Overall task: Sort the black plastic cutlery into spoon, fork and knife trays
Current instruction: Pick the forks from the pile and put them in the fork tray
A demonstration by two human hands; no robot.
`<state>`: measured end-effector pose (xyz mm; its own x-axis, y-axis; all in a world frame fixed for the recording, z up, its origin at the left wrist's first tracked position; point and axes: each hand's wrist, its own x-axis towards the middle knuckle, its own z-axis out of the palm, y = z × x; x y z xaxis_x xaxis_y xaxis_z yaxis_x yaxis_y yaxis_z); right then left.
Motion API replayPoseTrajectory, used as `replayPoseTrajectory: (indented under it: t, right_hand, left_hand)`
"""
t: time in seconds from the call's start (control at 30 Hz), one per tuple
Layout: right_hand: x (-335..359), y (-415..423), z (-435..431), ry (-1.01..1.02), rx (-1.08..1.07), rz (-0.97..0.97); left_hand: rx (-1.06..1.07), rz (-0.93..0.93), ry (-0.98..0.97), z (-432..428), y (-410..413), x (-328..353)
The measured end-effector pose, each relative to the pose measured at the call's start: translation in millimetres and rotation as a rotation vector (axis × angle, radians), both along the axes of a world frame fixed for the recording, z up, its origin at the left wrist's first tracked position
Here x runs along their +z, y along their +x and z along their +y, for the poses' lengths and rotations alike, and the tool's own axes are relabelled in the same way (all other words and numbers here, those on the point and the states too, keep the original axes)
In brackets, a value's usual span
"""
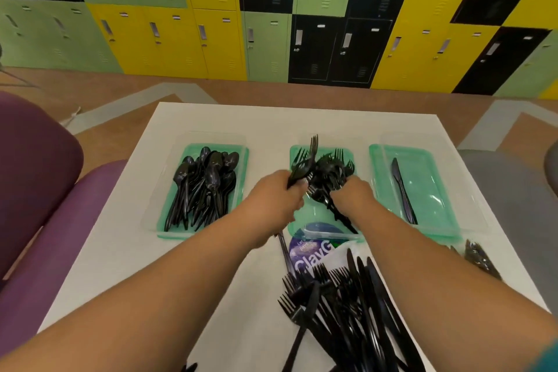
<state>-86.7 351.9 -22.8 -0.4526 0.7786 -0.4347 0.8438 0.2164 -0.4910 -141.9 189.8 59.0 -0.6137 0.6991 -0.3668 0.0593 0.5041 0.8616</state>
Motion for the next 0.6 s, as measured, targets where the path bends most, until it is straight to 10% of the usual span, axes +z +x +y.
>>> replayPoseTrajectory:
  t: [0.33,0.6]
  right_hand:
    - [0.6,25.7,4.7,-0.164,-0.155,0.319]
    - [15.5,47.1,-4.8,-0.155,-0.080,0.372]
  left_hand:
    - [-0.093,0.265,-0.404,109.2,7.4,-66.3]
    - [-0.066,0.260,-0.321,88.8,17.5,-45.9]
